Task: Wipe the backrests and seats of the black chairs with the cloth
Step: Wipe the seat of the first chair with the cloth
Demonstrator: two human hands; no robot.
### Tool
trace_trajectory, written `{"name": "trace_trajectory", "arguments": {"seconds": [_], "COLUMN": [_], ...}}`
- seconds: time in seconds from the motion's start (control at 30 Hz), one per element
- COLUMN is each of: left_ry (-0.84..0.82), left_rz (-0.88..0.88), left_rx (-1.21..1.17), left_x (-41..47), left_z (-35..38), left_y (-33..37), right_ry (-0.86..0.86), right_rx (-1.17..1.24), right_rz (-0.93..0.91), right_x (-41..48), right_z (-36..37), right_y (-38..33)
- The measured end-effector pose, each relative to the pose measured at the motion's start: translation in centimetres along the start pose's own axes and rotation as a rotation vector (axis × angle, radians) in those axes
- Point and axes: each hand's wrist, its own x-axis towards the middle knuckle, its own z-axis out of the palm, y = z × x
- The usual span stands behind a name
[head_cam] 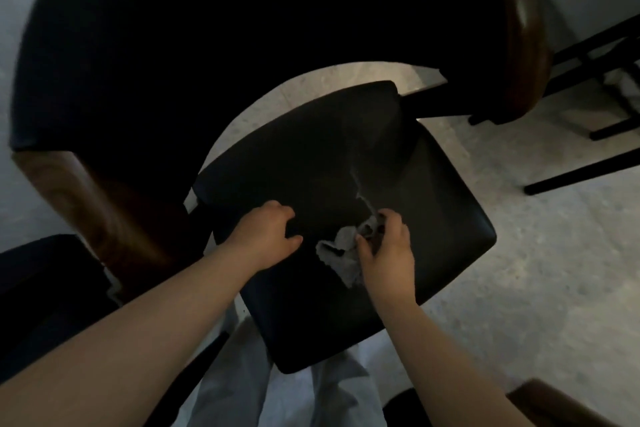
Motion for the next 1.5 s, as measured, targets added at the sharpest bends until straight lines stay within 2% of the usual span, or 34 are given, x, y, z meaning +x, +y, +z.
{"name": "trace_trajectory", "arguments": {"seconds": [0.13,0.4,0.57,0.73,0.9,1.1,1.27,1.5], "left_ry": [-0.006,0.021,0.043,0.107,0.17,0.298,0.251,0.286], "left_rz": [0.013,-0.061,-0.079,-0.084,-0.064,-0.019,-0.093,-0.094], "left_rx": [-0.026,-0.027,-0.027,-0.08,-0.116,-0.048,0.006,0.144], "left_x": [1.2,2.6,2.8,3.0,4.4,8.7,12.1,13.1], "left_z": [1.1,1.8,2.1,1.7,1.3,0.1,-0.5,1.8], "left_y": [-0.3,-0.3,-0.4,-0.3,0.3,1.1,0.5,-0.2], "right_ry": [-0.058,-0.042,-0.025,0.022,0.165,0.173,0.222,0.33], "right_rx": [-0.177,-0.26,-0.242,-0.121,-0.109,-0.117,-0.139,-0.26], "right_rz": [-0.182,-0.173,-0.189,-0.252,-0.323,-0.4,-0.434,-0.425], "right_x": [1.2,-0.7,1.2,4.0,8.7,15.8,21.3,28.7], "right_z": [2.9,5.9,6.0,1.8,-2.0,-3.0,-2.6,-1.2], "right_y": [1.8,4.3,3.7,1.7,-0.1,-2.4,-5.0,-5.7]}}
